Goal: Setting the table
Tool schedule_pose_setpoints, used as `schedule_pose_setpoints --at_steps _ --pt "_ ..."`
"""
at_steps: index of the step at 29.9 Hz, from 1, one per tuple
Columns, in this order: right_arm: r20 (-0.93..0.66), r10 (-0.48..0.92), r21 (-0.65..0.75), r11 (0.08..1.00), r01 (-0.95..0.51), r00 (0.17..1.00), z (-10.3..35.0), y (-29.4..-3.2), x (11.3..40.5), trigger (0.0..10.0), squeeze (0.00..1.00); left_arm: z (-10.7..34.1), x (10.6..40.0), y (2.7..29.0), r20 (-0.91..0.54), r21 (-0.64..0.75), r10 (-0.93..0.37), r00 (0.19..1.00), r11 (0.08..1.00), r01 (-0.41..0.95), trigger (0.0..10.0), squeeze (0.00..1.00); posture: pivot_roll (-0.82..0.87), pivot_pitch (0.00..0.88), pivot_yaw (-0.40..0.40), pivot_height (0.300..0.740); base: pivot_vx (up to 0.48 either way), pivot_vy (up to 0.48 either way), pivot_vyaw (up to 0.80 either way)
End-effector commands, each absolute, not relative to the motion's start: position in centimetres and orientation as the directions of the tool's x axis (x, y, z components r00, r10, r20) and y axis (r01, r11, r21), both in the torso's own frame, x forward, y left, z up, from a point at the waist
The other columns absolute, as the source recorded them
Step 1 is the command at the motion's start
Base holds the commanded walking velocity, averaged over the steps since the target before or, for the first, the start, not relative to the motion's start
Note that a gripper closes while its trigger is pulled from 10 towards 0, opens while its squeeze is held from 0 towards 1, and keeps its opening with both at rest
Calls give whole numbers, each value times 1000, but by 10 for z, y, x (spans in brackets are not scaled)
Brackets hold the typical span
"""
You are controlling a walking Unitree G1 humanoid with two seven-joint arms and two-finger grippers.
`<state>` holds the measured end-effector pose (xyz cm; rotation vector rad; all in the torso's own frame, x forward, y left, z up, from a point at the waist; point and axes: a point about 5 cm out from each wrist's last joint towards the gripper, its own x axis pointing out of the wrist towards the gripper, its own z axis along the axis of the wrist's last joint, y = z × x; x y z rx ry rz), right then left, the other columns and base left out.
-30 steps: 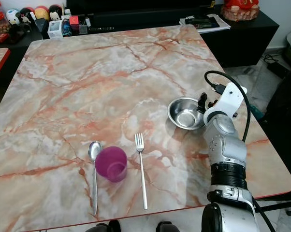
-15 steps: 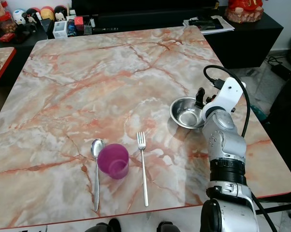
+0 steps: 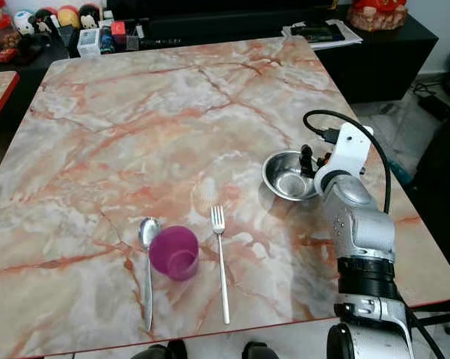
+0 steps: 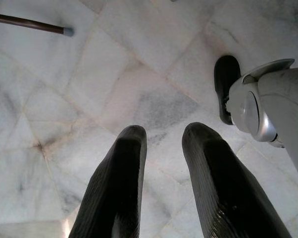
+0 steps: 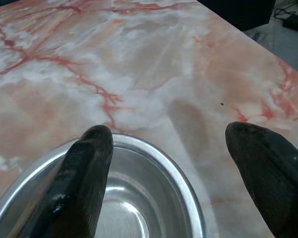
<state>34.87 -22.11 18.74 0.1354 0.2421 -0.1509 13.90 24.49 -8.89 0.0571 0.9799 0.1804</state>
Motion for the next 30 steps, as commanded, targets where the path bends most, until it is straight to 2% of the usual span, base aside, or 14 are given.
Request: schedule_pose_setpoints --at_steps 1,12,30 --pt "-254 -124 113 981 157 959 189 -222 345 10000 0 -94 127 244 -851 129 173 496 984 -122 10000 0 -79 202 42 740 0 0 0" --pt "-308 -73 130 985 118 949 180 -213 340 10000 0 -97 125 237 -856 119 161 492 986 -116 10000 0 -75 200 43 740 0 0 0" --pt "-362 -114 114 980 166 925 162 -217 337 10000 0 -95 128 240 -855 123 166 491 985 -119 10000 0 -70 198 43 740 0 0 0"
